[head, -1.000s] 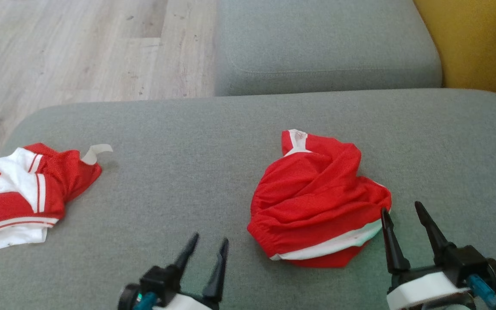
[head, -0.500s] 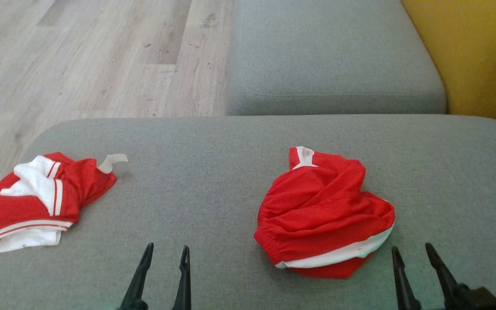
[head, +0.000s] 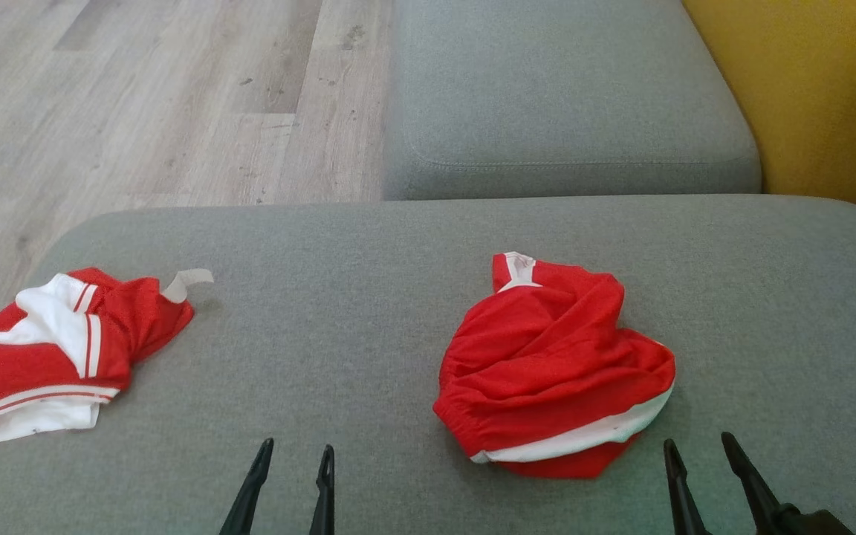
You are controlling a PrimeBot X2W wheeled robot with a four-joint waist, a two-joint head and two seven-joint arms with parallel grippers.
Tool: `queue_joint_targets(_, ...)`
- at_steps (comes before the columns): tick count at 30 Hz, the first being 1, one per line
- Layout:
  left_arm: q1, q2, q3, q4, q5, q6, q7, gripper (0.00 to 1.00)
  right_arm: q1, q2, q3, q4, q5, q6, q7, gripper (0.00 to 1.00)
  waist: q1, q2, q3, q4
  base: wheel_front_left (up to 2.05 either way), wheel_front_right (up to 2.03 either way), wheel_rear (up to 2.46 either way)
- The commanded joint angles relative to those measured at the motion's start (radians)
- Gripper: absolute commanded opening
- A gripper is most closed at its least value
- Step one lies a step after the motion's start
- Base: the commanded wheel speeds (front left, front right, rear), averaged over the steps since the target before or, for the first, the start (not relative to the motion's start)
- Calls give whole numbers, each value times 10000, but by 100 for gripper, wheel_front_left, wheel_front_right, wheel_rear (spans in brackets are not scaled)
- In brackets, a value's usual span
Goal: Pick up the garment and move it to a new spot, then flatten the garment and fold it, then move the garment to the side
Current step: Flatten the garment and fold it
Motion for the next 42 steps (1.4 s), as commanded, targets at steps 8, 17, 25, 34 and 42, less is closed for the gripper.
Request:
queue_joint_targets(8, -235, -240, 502, -180, 335, -212, -97, 100, -562, -95, 340, -346, 18, -7, -109, 100, -1, 0, -84, 29, 0, 0, 0)
queue_joint_targets(17, -156, -274, 597, -125, 354, -284, -97, 100, -545, -95, 387, -351, 72, -7, -109, 100, -1, 0, -114, 37, 0, 0, 0)
queue_joint_targets(25, -103, -287, 627, -89, 348, -262, -97, 100, -555, -95, 407, -339, 111, -7, -109, 100, -1, 0, -90, -24, 0, 0, 0)
queue_joint_targets(34, -169, -294, 354, 373, 72, -527, -97, 100, -641, -95, 444, -345, 88, -7, -109, 100, -1, 0, 34, -155, 0, 0, 0)
queue_joint_targets(42, -993, -295, -861, 2330, -442, -1634, -97, 100, -843, -95, 537, -354, -1, -7, -109, 100, -1, 0, 476, -422, 0, 0, 0)
